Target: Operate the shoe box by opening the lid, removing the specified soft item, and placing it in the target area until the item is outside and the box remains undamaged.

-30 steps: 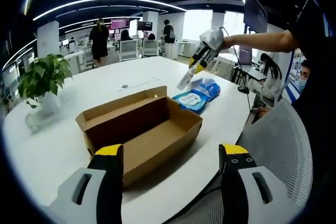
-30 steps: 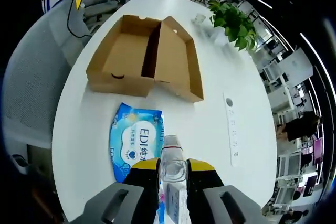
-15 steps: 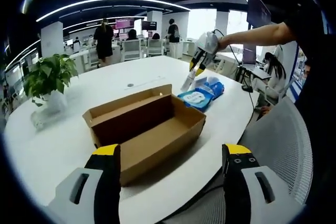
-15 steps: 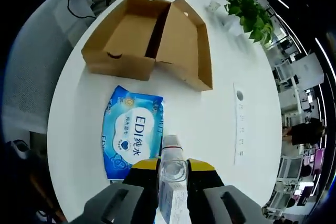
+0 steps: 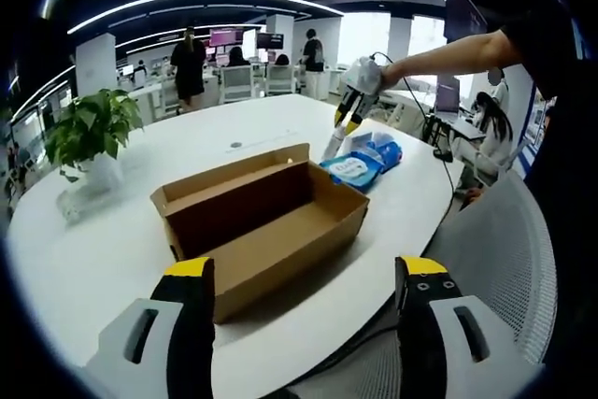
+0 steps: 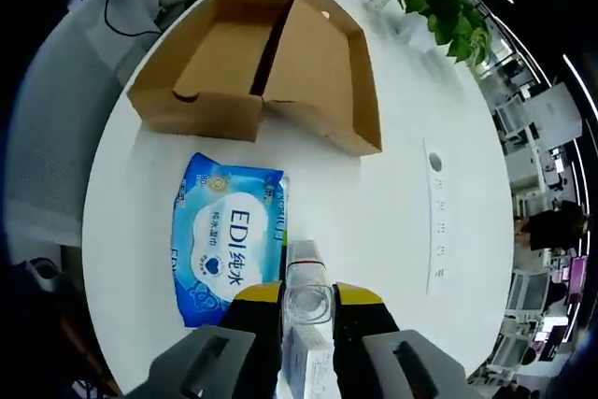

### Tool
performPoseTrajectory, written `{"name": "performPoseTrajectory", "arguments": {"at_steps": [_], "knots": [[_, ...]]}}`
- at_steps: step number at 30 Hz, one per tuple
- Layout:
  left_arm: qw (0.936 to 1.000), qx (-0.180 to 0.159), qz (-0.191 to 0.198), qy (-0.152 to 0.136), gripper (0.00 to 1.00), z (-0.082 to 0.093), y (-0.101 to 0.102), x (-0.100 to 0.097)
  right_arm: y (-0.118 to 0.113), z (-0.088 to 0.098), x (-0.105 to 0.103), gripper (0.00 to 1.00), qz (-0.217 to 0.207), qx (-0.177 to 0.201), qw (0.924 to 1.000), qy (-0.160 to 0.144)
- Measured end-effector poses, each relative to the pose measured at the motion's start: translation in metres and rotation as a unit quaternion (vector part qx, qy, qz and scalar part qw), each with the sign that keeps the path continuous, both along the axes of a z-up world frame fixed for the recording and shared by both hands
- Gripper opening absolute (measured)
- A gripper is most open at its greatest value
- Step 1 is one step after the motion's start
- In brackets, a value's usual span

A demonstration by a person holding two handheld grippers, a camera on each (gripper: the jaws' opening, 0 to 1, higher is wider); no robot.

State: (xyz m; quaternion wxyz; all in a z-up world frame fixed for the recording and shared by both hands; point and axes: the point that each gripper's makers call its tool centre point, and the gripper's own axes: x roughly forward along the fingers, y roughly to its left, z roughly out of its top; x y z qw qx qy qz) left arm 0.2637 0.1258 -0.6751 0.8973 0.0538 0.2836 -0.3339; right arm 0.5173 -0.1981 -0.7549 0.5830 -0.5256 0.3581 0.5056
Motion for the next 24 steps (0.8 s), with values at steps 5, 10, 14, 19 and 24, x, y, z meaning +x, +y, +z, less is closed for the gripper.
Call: {"name": "performPoseTrajectory", "arguments": {"at_steps": [5,10,14,19,24], "knots": [[1.0,0.002,0.002,0.005,0.81,-0.004,0.002,-0.001,0.001,-0.003,0.005,0.15,-0.001,-0.008,1.0,0.0],[0.9999,0.001,0.007,0.008,0.81,-0.006,0.005,0.0,0.004,-0.003,0.008,0.15,-0.006,-0.007,1.0,0.005],[0.9999,0.002,0.008,0.012,0.81,-0.01,0.006,0.0,0.002,-0.004,0.008,0.15,-0.003,-0.014,0.9998,0.016],[0.9999,0.001,0.01,0.014,0.8,-0.012,0.006,0.0,-0.001,-0.004,0.008,0.15,0.0,-0.025,0.9993,0.029],[0.9998,0.001,0.01,0.015,0.8,-0.012,0.006,0.001,0.0,-0.003,0.01,0.15,0.004,-0.033,0.9986,0.042]]}}
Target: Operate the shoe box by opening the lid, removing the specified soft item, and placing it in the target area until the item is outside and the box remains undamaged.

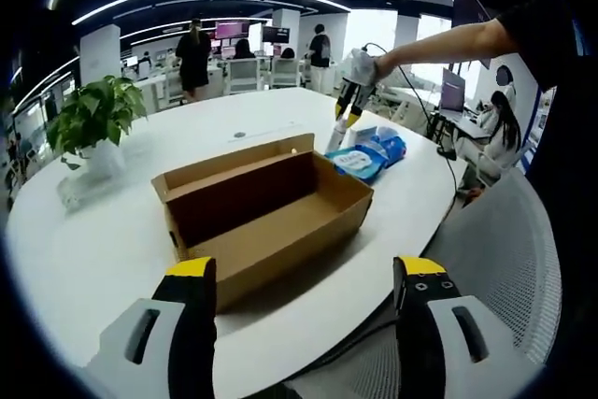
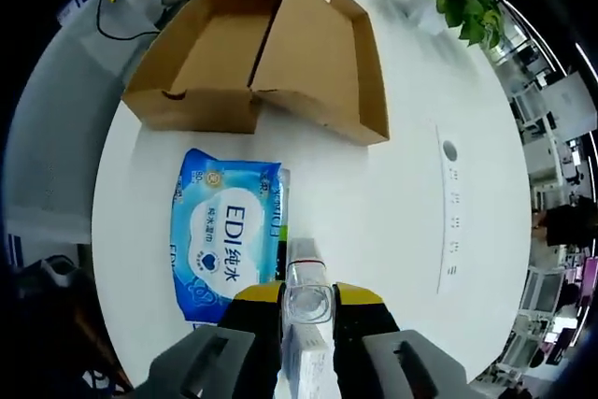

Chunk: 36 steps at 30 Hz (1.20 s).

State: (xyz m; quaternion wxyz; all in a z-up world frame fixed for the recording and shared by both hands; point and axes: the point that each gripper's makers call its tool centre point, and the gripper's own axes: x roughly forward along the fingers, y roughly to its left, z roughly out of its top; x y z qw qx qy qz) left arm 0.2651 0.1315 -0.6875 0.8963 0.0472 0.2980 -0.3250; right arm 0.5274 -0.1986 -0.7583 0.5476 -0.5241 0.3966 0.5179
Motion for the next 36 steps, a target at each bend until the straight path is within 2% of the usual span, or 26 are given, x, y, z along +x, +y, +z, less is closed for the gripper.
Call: {"name": "performPoseTrajectory", "arguments": {"at_steps": [19,27,36], "knots": [[1.0,0.004,0.004,0.005,0.78,-0.005,0.004,-0.002,0.008,0.008,0.012,0.17,-0.018,0.017,0.9997,-0.007],[0.9999,0.006,0.008,0.004,0.77,-0.005,0.007,0.0,0.01,0.011,0.015,0.17,-0.047,0.035,0.9983,-0.005],[0.9998,0.011,0.019,0.002,0.73,-0.006,0.012,0.004,0.009,0.011,0.016,0.16,-0.062,0.039,0.9973,-0.007]]}}
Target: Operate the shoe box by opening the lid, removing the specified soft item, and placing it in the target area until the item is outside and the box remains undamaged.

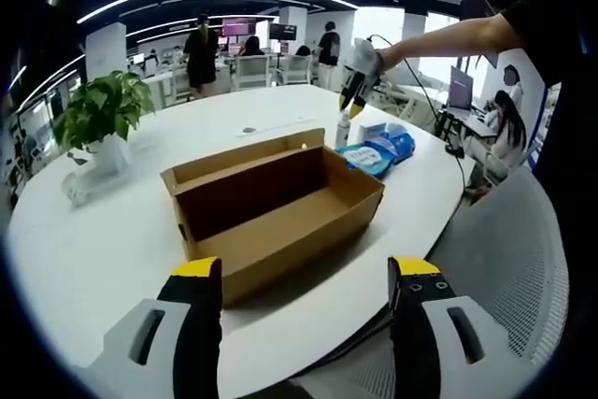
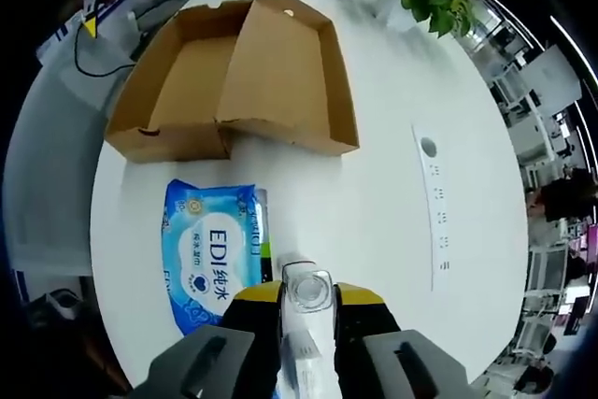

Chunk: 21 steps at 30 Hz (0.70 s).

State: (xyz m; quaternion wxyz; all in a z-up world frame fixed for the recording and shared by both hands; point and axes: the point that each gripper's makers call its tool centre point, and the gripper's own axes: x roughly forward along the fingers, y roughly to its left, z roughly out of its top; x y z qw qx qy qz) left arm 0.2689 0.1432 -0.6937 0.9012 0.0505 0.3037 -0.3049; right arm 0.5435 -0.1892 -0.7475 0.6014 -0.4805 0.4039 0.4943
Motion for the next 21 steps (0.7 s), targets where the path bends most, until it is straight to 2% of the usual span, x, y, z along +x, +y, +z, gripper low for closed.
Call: {"name": "performPoseTrajectory", "arguments": {"at_steps": [11,21], "knots": [[0.9997,0.002,0.023,-0.001,0.68,-0.007,0.011,0.01,-0.001,0.0,-0.001,0.22,-0.005,0.002,1.0,-0.007],[0.9992,0.01,0.039,-0.002,0.62,-0.01,0.023,0.023,0.007,0.016,0.005,0.27,-0.034,0.043,0.9983,-0.018]]}}
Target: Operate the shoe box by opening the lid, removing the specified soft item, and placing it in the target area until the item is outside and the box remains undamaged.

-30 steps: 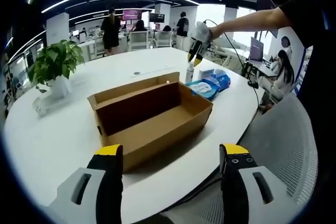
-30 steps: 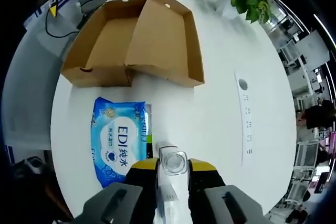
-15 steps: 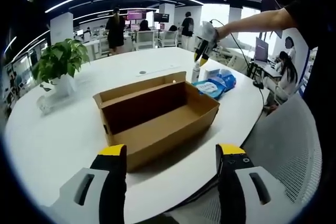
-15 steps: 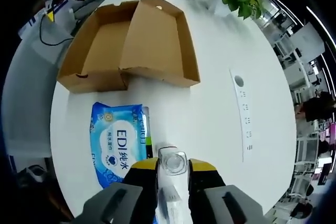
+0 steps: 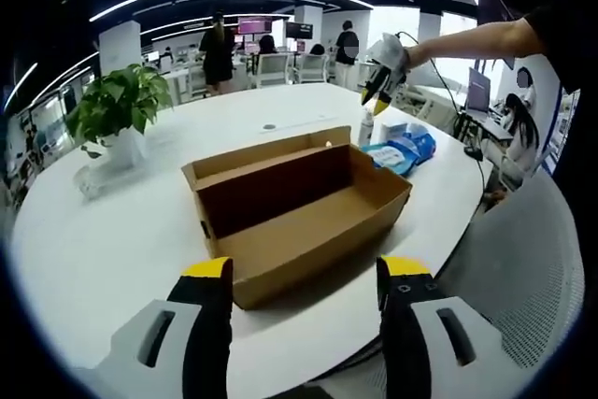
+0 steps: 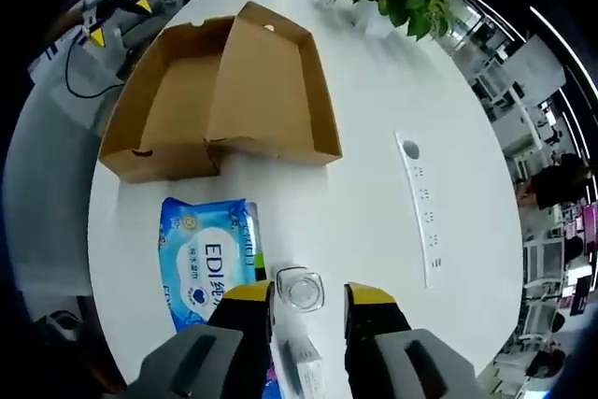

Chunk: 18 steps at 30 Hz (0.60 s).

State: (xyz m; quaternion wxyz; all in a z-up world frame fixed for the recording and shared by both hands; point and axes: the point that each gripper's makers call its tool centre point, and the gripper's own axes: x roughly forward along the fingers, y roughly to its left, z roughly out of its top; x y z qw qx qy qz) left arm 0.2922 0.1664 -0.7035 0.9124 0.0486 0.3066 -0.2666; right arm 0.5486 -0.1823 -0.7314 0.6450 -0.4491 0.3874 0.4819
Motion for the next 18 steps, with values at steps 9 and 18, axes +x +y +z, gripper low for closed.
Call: {"name": "performPoseTrajectory", "arguments": {"at_steps": [9,18], "knots": [[0.9988,-0.018,0.046,0.002,0.54,-0.003,0.014,0.017,0.017,0.011,-0.001,0.31,-0.031,0.047,0.9984,-0.002],[0.9954,-0.023,0.092,0.013,0.44,-0.012,0.03,0.028,0.036,0.012,-0.007,0.31,-0.062,0.082,0.9947,-0.002]]}}
